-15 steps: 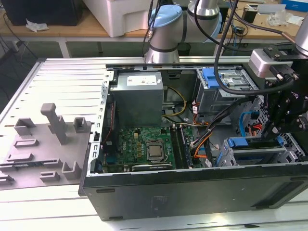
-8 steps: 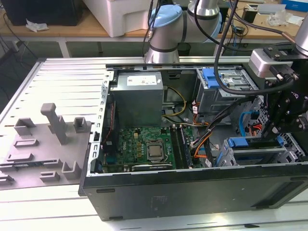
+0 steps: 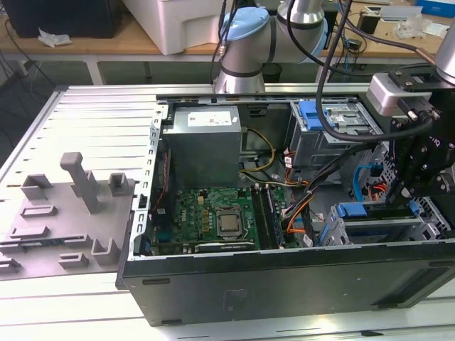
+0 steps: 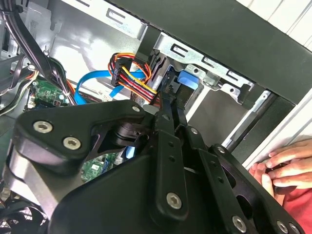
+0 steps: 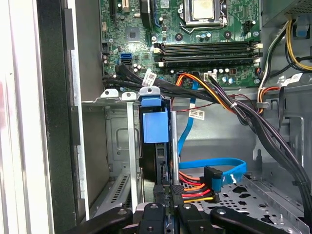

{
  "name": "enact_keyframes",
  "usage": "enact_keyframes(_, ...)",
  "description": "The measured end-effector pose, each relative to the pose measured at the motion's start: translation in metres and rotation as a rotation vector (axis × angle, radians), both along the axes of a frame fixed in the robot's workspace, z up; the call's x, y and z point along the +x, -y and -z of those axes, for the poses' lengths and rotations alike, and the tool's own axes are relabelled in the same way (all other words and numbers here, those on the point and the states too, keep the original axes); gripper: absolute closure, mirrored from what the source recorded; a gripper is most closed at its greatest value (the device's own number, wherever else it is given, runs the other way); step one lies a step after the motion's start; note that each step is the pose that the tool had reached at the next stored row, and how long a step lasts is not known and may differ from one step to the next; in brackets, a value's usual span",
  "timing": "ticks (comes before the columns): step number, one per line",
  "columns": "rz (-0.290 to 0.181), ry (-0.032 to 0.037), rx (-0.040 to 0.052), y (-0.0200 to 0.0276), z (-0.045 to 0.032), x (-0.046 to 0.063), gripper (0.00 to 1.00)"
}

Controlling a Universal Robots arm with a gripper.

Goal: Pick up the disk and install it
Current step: 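Insert the first disk wire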

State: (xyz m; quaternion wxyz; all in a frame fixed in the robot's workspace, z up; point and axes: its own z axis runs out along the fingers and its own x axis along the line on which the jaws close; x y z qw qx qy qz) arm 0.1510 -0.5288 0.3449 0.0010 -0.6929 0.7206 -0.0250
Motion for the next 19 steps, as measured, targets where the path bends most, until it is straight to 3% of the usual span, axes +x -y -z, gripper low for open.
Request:
enact_keyframes(9,0.0,0.0,0.0165,0.0027,0.0,0.0,0.84)
enact_keyframes(19,0.0,0.0,0.0174,0.0033,0.0029,0.0004,0.84)
